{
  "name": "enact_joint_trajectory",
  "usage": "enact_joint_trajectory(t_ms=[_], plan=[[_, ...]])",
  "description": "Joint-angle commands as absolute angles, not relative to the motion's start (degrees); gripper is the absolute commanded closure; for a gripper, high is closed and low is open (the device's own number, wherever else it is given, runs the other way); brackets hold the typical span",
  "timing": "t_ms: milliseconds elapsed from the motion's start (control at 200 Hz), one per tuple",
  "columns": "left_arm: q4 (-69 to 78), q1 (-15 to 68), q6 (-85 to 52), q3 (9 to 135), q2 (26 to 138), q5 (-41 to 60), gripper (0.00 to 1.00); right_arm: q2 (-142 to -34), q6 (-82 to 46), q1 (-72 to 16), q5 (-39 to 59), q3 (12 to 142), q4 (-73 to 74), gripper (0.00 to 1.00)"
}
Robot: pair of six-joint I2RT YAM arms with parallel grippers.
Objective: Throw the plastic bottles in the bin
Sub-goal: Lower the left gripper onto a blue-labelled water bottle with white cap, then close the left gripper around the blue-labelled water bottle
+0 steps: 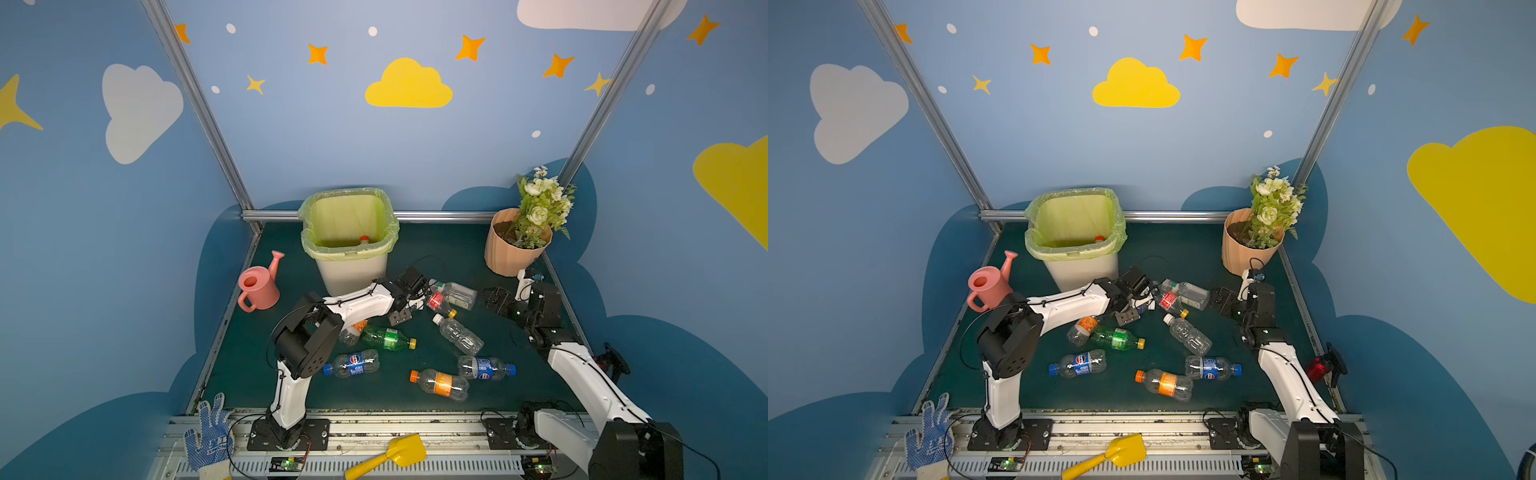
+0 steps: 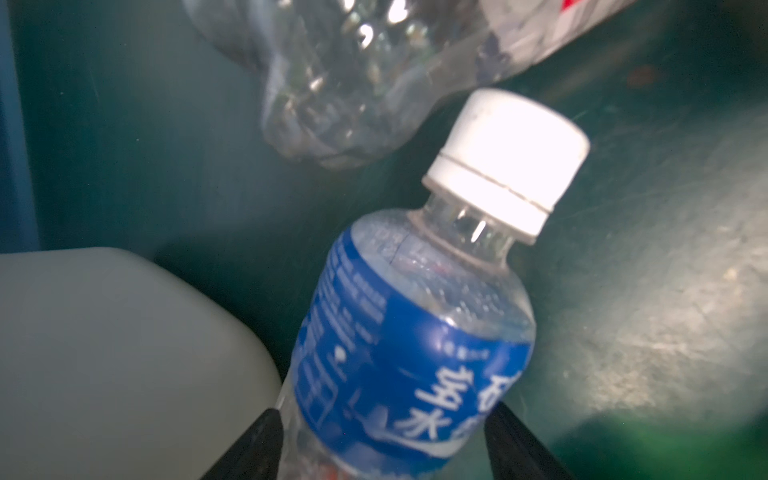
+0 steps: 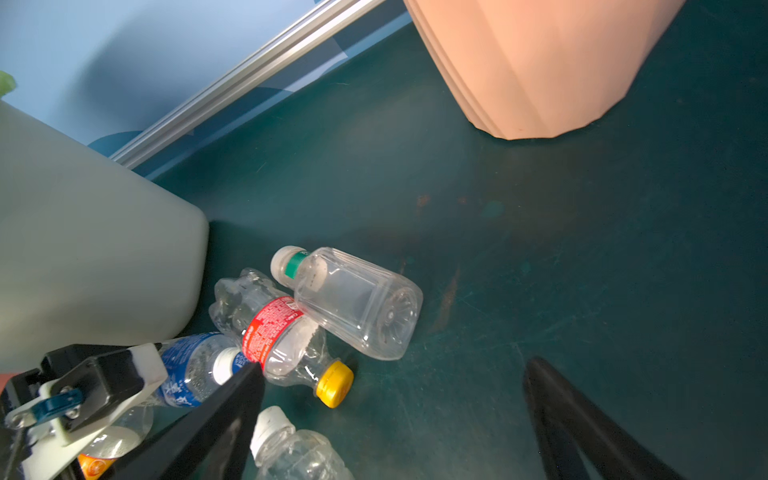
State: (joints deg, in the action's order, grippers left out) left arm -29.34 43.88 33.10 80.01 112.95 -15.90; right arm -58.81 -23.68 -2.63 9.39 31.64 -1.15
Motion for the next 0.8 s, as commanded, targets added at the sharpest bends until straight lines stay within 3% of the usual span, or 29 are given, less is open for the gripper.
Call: enact_joint_trajectory(t_ms=[0, 400, 796], plan=[[-29.18, 43.75, 33.51, 80.24, 113.62, -14.12, 0.28, -57.24, -23.73, -2.06, 7.92, 30.67, -2.98, 0.03], [-28.44, 44.07, 33.54, 79.45, 111.01, -13.45, 0.46, -56.6, -24.3, -0.75, 8.0, 30.18, -3.47, 0.03], [-29.08, 46.14, 34.1, 79.01, 107.34, -16.21, 0.47, -57.11, -21.57, 0.0, 8.62, 30.84, -3.61, 0.03]])
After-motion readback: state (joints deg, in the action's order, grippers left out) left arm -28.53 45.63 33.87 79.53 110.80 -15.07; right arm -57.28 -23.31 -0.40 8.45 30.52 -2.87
